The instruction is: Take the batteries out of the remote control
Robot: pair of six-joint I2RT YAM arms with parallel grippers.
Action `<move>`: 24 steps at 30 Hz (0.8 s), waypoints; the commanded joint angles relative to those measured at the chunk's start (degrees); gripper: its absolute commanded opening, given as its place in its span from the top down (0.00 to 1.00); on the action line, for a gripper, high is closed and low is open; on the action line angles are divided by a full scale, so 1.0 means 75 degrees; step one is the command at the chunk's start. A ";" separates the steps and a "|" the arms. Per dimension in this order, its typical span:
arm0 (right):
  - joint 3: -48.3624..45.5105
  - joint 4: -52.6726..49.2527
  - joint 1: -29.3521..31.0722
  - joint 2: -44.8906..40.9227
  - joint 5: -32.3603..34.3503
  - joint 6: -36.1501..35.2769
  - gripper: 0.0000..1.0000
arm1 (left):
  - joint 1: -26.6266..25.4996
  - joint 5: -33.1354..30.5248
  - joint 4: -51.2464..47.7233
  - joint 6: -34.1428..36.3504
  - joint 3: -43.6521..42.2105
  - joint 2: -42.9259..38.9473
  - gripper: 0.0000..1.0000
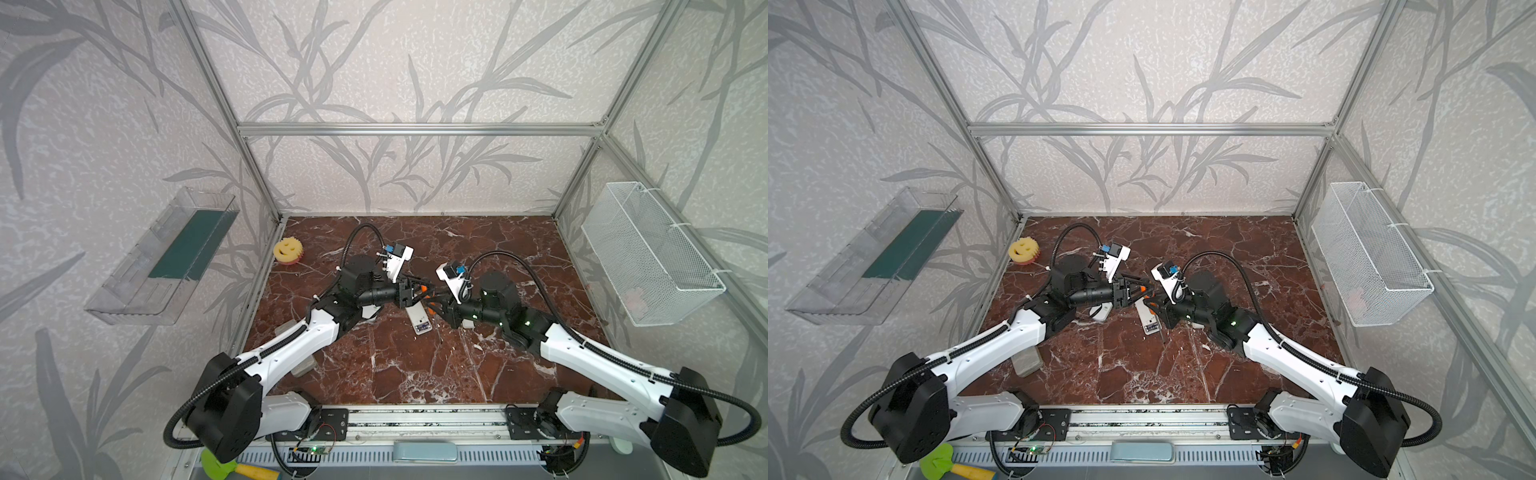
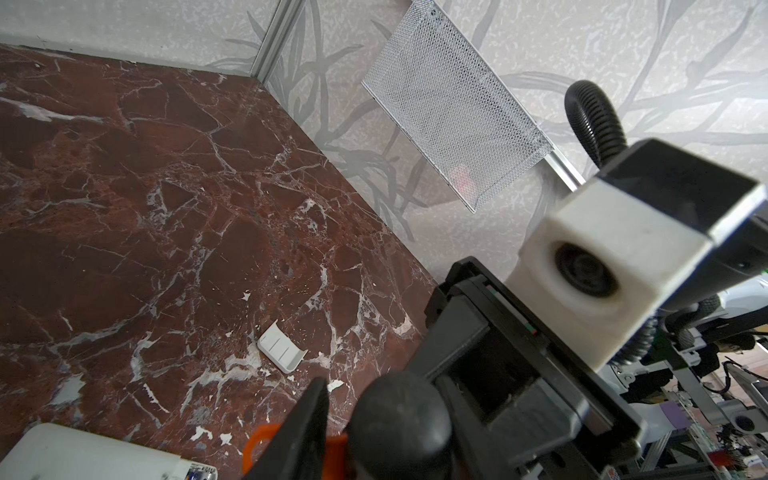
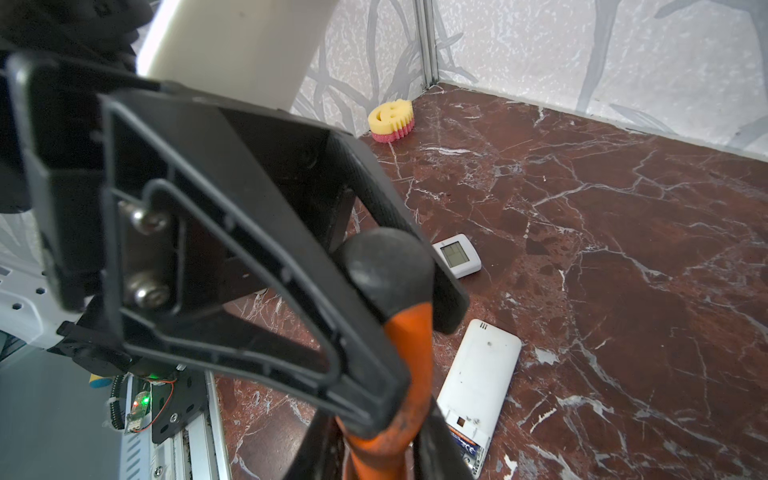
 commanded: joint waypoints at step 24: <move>-0.0890 0.0441 0.0076 -0.0540 -0.0135 0.0145 0.73 | 0.0084 -0.0276 -0.1027 0.0238 0.0655 -0.0399 0.96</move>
